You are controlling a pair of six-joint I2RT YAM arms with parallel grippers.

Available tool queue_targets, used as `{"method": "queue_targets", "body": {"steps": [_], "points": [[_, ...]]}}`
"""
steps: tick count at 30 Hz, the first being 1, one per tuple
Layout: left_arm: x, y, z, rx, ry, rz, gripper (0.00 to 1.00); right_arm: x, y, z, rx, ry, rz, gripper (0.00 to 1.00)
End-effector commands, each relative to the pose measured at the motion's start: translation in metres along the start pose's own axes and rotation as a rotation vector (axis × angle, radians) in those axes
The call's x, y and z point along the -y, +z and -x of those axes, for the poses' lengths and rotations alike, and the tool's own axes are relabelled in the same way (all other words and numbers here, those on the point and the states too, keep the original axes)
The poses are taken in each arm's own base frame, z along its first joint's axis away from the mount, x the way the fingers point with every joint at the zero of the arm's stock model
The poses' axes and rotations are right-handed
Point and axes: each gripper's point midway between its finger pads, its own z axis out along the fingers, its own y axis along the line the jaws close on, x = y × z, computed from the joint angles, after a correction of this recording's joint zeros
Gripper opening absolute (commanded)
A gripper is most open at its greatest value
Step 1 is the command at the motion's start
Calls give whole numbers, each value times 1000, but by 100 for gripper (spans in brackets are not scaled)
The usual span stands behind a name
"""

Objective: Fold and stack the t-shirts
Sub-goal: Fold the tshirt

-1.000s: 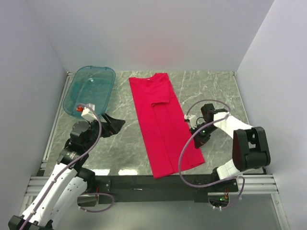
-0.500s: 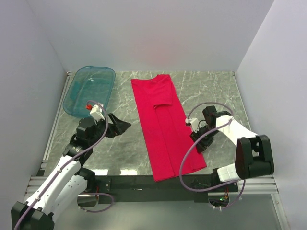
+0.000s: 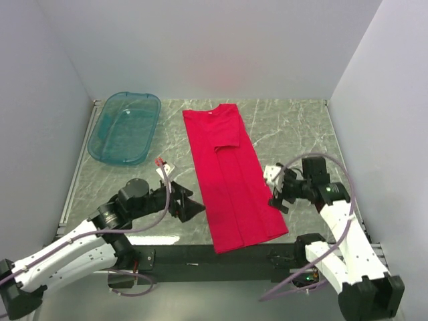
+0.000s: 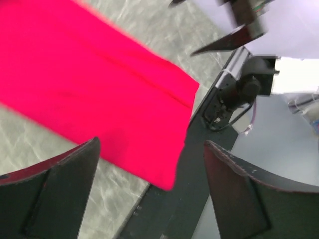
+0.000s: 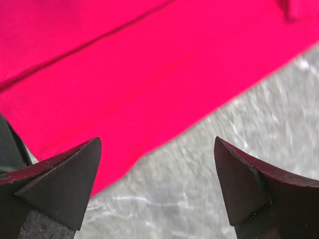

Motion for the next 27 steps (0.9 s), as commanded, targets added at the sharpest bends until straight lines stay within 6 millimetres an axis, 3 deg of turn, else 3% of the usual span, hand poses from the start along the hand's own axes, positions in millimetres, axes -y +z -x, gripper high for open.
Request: {"method": "queue_targets", "body": {"steps": [1, 2, 4, 5, 9, 12, 16, 21, 27], "points": [[29, -10, 37, 157, 286, -60, 93, -10, 9, 12, 126, -229, 46, 100], [27, -9, 38, 183, 329, -47, 99, -26, 7, 6, 111, -227, 111, 100], [33, -6, 26, 169, 480, -79, 100, -37, 6, -6, 77, -350, 169, 97], [30, -2, 21, 160, 520, -66, 99, -54, 5, -24, 28, -360, 228, 96], [23, 21, -17, 7, 731, -61, 99, -71, 7, -57, -51, -517, 282, 92], [39, 29, -40, -43, 848, -95, 99, -79, 11, -75, -90, -569, 340, 88], [57, 36, -63, -70, 930, -118, 99, -86, 12, -87, -122, -597, 398, 82], [60, 53, -116, -162, 978, -119, 89, -90, 13, -100, -169, -631, 451, 75], [68, 67, -159, -230, 1019, -148, 76, -95, 16, -96, -137, -607, 461, 69]]}}
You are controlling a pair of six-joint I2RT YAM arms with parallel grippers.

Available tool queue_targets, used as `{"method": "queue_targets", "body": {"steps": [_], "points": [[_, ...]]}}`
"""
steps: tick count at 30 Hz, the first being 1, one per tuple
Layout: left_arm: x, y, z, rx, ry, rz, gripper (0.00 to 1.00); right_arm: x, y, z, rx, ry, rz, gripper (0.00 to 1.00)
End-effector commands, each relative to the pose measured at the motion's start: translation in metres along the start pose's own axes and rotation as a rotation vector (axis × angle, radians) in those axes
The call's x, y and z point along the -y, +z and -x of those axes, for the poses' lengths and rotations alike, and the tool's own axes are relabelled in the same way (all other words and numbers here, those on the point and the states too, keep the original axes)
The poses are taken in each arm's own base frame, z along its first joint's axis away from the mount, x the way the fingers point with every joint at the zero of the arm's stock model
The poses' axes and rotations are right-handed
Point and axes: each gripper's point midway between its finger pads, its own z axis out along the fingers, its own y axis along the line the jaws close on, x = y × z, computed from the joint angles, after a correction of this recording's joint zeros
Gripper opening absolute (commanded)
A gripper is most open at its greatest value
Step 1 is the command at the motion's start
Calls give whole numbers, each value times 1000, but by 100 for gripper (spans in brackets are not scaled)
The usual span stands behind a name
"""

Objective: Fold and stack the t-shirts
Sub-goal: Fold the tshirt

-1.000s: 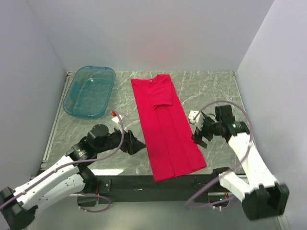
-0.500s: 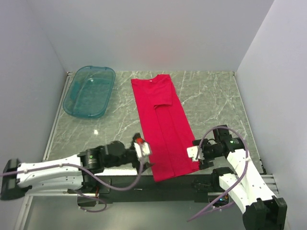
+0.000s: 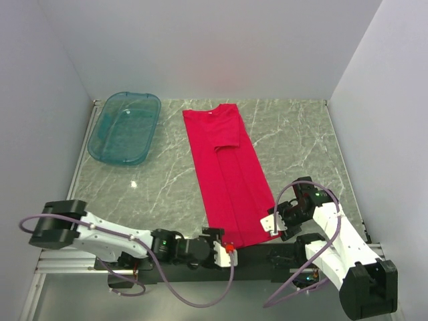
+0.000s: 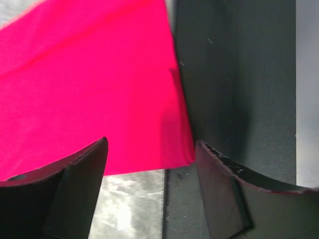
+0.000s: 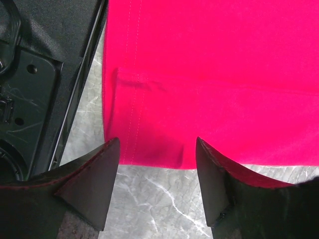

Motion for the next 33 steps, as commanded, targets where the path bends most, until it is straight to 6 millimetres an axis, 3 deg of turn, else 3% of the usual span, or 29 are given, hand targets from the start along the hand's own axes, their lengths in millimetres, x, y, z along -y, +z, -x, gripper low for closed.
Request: {"method": "queue_targets", "body": {"steps": [1, 10, 16, 22, 23, 28, 33], "points": [[6, 11, 15, 53, -6, 18, 74, -3, 3, 4, 22, -19, 14, 68], [28, 29, -8, -31, 44, -46, 71, -4, 4, 10, 53, -13, 6, 66], [29, 35, -31, -100, 63, -26, 61, -3, 4, 10, 52, -12, 1, 65], [21, 35, -44, -123, 76, 28, 43, -4, 5, 9, 51, -10, 6, 63], [20, 35, -46, -131, 81, 38, 36, -4, 4, 9, 51, -10, 6, 63], [18, 40, -49, -149, 82, 59, 22, -5, 5, 10, 54, -5, 10, 62], [10, 39, -48, -136, 62, 102, 1, -4, 3, 11, 58, -5, 9, 61]]}}
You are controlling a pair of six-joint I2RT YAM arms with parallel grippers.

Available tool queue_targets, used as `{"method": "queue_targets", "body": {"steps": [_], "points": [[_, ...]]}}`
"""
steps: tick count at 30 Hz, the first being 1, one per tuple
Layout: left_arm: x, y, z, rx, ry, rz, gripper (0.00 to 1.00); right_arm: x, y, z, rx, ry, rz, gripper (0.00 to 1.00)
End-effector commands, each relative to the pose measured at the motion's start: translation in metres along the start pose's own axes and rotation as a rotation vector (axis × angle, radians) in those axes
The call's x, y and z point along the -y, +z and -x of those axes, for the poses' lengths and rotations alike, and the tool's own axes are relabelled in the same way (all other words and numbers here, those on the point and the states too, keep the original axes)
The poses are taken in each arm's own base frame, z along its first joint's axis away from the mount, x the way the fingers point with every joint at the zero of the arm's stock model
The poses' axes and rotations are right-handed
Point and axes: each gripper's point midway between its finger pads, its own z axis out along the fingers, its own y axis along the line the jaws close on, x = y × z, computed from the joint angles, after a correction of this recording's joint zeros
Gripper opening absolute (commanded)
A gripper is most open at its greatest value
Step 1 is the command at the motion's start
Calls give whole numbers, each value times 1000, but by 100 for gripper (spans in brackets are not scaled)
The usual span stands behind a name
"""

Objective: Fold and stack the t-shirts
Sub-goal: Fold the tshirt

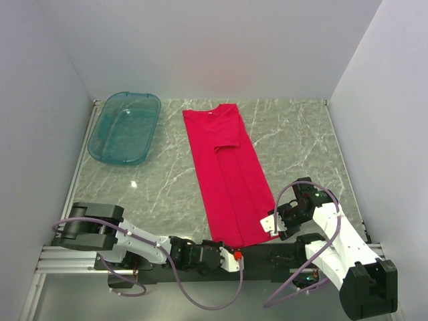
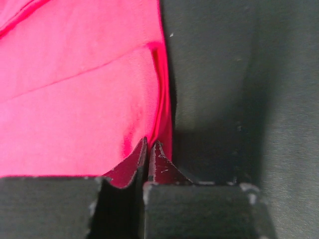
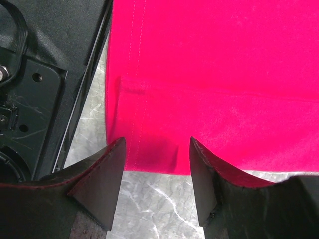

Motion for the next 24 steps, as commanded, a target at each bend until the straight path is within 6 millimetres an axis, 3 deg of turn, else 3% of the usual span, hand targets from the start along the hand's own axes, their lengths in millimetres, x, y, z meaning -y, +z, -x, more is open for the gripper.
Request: {"method": "queue_targets", "body": {"steps": [1, 10, 24], "points": [[-11, 0, -1, 4, -20, 58, 1, -2, 0, 7, 31, -4, 10, 60], [-18, -10, 11, 65, -68, 65, 1, -7, -1, 7, 31, -17, 41, 58], [-29, -7, 27, 111, -166, 80, 1, -12, -8, 0, -57, -145, 200, 52]]}}
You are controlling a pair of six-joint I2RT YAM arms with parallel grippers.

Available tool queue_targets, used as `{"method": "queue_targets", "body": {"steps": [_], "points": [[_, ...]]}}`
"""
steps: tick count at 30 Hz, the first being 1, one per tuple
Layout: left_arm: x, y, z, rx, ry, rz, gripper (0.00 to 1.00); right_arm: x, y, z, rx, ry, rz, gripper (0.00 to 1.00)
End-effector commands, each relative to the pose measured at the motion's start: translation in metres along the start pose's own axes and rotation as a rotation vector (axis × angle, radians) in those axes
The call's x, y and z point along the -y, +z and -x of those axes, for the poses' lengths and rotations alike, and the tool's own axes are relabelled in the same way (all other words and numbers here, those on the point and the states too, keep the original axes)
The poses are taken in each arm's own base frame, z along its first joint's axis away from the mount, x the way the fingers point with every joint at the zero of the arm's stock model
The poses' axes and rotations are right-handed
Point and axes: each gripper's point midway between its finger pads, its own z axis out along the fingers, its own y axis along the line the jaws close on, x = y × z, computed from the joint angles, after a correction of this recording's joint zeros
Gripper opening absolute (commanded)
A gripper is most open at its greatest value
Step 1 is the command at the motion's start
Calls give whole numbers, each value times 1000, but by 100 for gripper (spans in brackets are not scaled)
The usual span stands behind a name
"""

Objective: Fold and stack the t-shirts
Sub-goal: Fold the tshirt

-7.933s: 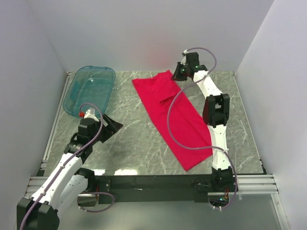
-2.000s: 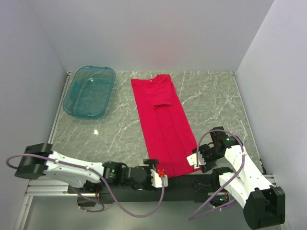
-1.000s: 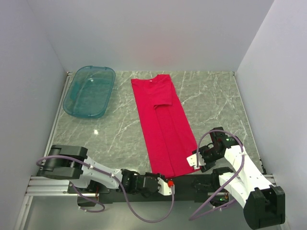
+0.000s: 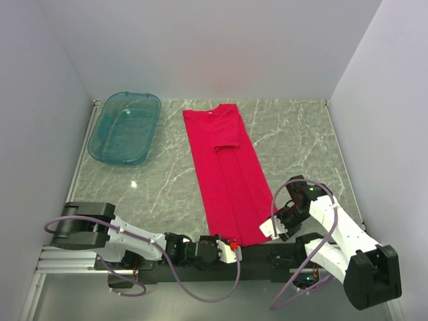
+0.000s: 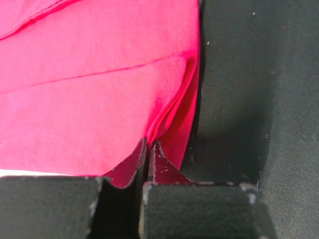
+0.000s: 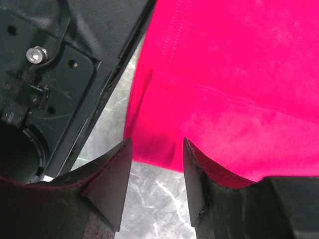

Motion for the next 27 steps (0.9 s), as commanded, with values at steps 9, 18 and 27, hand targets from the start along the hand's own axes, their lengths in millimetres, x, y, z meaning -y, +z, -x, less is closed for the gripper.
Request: {"method": "queue_targets", "body": {"steps": [9, 18, 27], "points": [[-7, 1, 27, 79, -105, 19, 1, 0, 14, -14, -102, -132, 110, 49], [-9, 2, 27, 79, -118, 16, 1, 3, 21, -16, -94, -115, 109, 45], [-10, 4, 30, 84, -117, 16, 1, 6, 23, -15, -111, -74, 78, 29]]}}
